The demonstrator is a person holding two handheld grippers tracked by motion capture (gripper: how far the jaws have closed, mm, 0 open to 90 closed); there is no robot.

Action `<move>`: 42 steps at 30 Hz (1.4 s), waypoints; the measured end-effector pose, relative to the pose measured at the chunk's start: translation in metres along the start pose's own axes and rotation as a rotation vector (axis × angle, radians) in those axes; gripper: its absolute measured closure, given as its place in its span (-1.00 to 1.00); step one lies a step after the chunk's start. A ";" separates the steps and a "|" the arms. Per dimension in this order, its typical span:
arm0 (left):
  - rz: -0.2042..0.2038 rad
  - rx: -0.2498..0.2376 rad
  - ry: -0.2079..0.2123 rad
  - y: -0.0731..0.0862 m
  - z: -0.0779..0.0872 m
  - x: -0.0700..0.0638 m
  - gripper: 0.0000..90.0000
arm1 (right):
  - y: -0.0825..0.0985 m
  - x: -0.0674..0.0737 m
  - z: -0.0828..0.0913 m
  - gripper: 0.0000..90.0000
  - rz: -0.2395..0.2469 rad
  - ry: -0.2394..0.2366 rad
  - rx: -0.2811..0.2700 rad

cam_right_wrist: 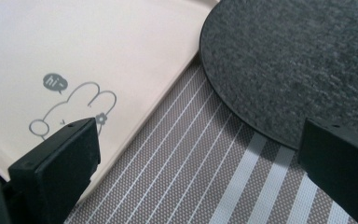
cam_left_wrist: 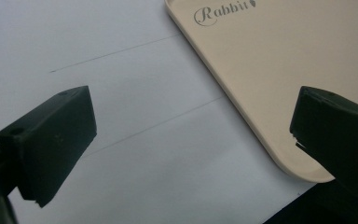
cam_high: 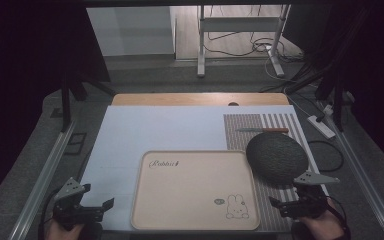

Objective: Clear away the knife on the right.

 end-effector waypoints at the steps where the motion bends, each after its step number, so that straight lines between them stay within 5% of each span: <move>1: 0.000 0.000 0.003 0.000 0.000 0.000 -0.99 | 0.000 0.000 0.000 -1.00 0.000 0.000 0.000; 28: 0.006 0.001 0.021 0.001 0.000 0.000 -0.98 | -0.024 -0.002 -0.012 -1.00 0.054 -0.030 -0.052; 42: 0.015 0.001 0.018 0.001 0.000 0.001 -0.98 | -0.041 -0.011 -0.024 -1.00 0.010 -0.034 -0.066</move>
Point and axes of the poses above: each handheld gripper's, and its own axes: z roughly backward along the jaws, y roughly out of its underside, x roughly to its left, the point moved 7 cm from there along -z, roughly forward along the jaws, and after that the axes turned 7 degrees about y, right-handed, at the moved point
